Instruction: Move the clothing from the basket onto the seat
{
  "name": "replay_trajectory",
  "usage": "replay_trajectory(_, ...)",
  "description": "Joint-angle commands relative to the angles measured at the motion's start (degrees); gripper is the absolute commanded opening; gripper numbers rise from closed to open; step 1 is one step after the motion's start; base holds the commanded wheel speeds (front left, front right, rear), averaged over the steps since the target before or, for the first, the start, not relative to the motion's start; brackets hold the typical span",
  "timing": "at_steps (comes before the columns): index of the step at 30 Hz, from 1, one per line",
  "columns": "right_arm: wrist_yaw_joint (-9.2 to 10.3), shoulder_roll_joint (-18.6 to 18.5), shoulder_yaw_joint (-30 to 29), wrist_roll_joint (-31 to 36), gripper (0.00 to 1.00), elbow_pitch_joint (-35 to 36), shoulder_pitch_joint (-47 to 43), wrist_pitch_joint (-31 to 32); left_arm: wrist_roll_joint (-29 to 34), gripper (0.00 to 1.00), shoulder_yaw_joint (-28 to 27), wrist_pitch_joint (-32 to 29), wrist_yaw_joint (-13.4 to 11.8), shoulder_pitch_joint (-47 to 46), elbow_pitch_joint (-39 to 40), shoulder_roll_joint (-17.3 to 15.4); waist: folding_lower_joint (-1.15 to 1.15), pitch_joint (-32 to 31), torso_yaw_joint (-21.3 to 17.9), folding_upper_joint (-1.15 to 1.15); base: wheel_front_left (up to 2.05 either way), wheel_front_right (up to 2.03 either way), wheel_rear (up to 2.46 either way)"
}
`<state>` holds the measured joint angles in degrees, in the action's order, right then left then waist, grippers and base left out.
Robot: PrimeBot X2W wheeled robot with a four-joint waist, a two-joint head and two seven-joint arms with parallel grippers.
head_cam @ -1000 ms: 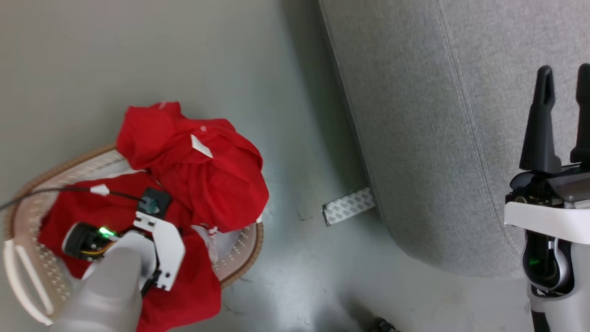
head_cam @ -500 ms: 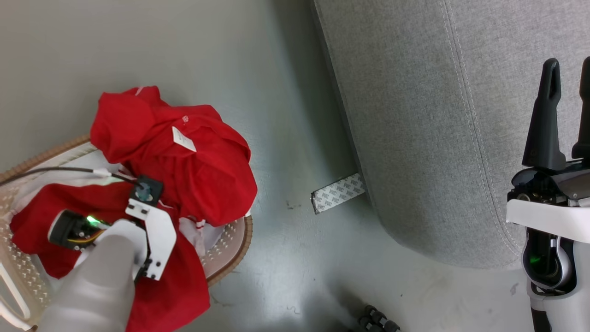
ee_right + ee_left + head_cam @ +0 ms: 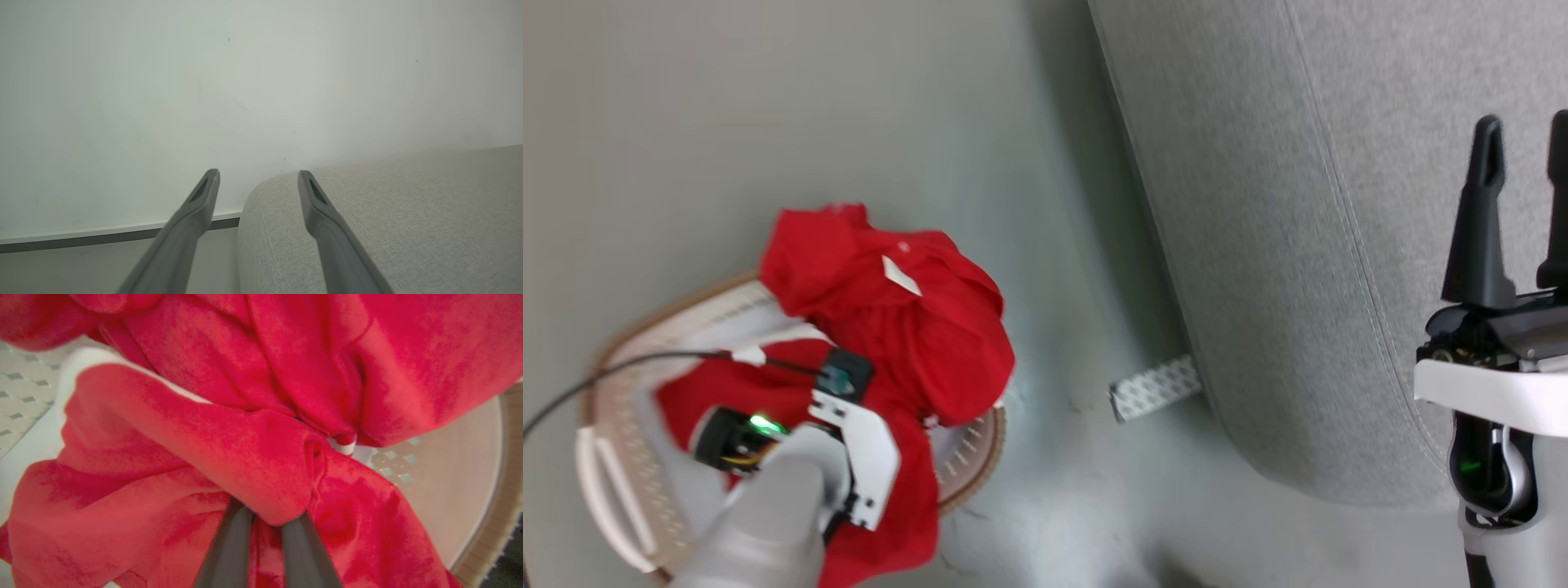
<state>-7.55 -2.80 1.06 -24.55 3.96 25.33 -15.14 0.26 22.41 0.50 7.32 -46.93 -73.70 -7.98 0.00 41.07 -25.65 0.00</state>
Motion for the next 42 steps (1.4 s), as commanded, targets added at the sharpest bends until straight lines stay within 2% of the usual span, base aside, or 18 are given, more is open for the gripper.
replay_trajectory(1,0.12,-0.2,0.1,1.5,1.00,0.0,-1.2,0.0,-0.7,0.00,0.3,2.4,0.1,1.4,-0.1,0.9,0.00,-5.1,3.4,0.00,0.00,0.00,0.00)
replay_trajectory(8,0.12,-0.2,1.0,5.4,1.00,-1.1,-3.5,0.0,-4.8,0.00,1.9,9.4,0.1,4.4,0.3,4.0,0.00,-13.6,8.6,0.00,0.00,0.00,0.00)
replay_trajectory(13,0.12,-0.3,1.1,7.1,1.00,-1.9,-5.2,0.0,-9.3,0.00,4.5,12.7,0.1,6.2,2.6,4.9,0.00,-18.7,12.4,0.00,0.00,0.00,0.00)
replay_trajectory(21,0.12,-1.9,2.8,6.6,1.00,-3.3,-8.2,0.0,-18.8,0.00,10.5,14.7,0.1,10.2,11.5,5.0,0.00,-26.9,17.6,0.00,0.00,0.00,0.00)
replay_trajectory(25,0.12,-2.3,3.3,5.9,1.00,-3.3,-9.1,0.0,-21.3,0.00,10.0,14.7,0.1,11.2,15.8,5.0,0.00,-29.4,18.7,0.00,0.00,0.00,0.00)
replay_trajectory(35,0.12,-1.8,4.7,5.1,1.00,-4.1,-13.3,0.0,-19.6,0.00,5.7,14.7,0.1,15.6,32.6,4.3,0.00,-35.3,21.3,0.00,0.00,0.00,0.00)
replay_trajectory(42,0.12,-1.6,7.5,4.4,1.00,-5.3,-15.9,0.0,-18.3,0.00,5.4,14.7,0.1,14.4,40.2,4.4,0.00,-38.4,23.0,0.00,0.00,0.00,0.00)
